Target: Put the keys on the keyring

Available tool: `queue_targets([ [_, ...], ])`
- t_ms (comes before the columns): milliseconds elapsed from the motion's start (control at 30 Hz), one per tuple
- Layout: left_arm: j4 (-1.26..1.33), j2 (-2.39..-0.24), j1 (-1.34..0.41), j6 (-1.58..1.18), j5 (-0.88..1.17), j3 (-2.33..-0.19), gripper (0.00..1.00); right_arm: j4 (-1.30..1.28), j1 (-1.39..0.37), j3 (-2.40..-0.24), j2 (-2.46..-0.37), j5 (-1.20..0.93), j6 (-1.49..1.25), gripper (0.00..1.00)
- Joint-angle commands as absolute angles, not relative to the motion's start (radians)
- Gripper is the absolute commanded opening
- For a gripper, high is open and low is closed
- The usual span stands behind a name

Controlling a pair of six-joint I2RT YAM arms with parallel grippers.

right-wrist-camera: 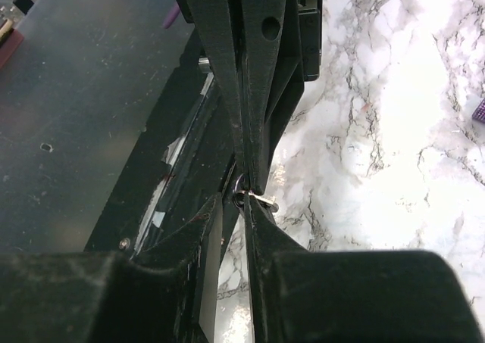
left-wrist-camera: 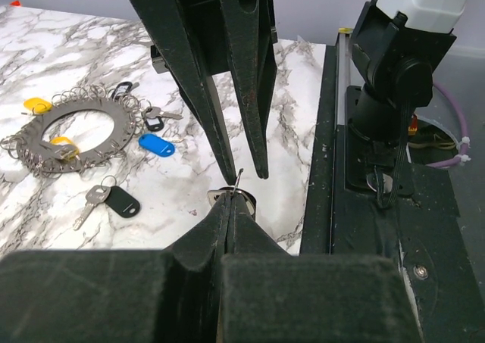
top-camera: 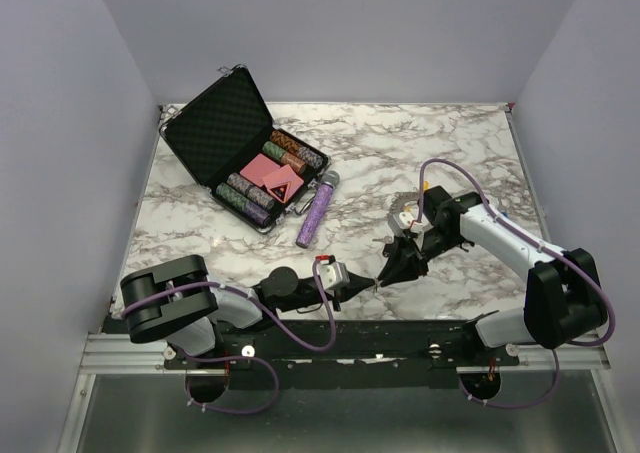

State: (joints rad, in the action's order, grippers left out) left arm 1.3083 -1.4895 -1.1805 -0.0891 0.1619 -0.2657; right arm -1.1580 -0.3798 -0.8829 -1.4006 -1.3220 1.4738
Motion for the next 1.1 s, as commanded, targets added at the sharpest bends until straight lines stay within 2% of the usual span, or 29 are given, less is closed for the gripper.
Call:
queue_targets([
  [0,1.37,-1.5,-1.187,-0.106,0.169,-0.278,0.0,-1.129,-0.384,-0.871,-1.391,-1.365,1.457,0.24],
  [367,1.396,-1.506,-1.187,-0.127,0.173,-0.275,0.0,-1.086,-0.385,-0.867,-1.39,-1.359,1.413,0.17],
  [633,1.411,-1.509,-1.187,-0.143,0.176,-0.27,0.0,-1.046,-0.385,-0.877,-1.388,-1.339,1.338,0.01],
  [867,1.407,-1.503,-1.187,-0.161,0.163,-0.27,0.0,-1.063,-0.383,-0.902,-1.39,-1.319,1.31,0.01],
  [900,1.396,-1.5,-1.187,-0.17,0.155,-0.268,0.04,-1.066,-0.385,-0.908,-1.391,-1.313,1.307,0.01],
  [933,1.382,-1.49,-1.187,-0.175,0.152,-0.267,0.16,-1.069,-0.385,-0.911,-1.393,-1.307,1.302,0.01],
  [1000,1.35,-1.465,-1.187,-0.182,0.138,-0.261,0.31,-1.077,-0.384,-0.92,-1.394,-1.287,1.298,0.01],
  [1067,1.31,-1.43,-1.187,-0.193,0.127,-0.252,0.36,-1.088,-0.385,-0.928,-1.394,-1.26,1.298,0.01],
])
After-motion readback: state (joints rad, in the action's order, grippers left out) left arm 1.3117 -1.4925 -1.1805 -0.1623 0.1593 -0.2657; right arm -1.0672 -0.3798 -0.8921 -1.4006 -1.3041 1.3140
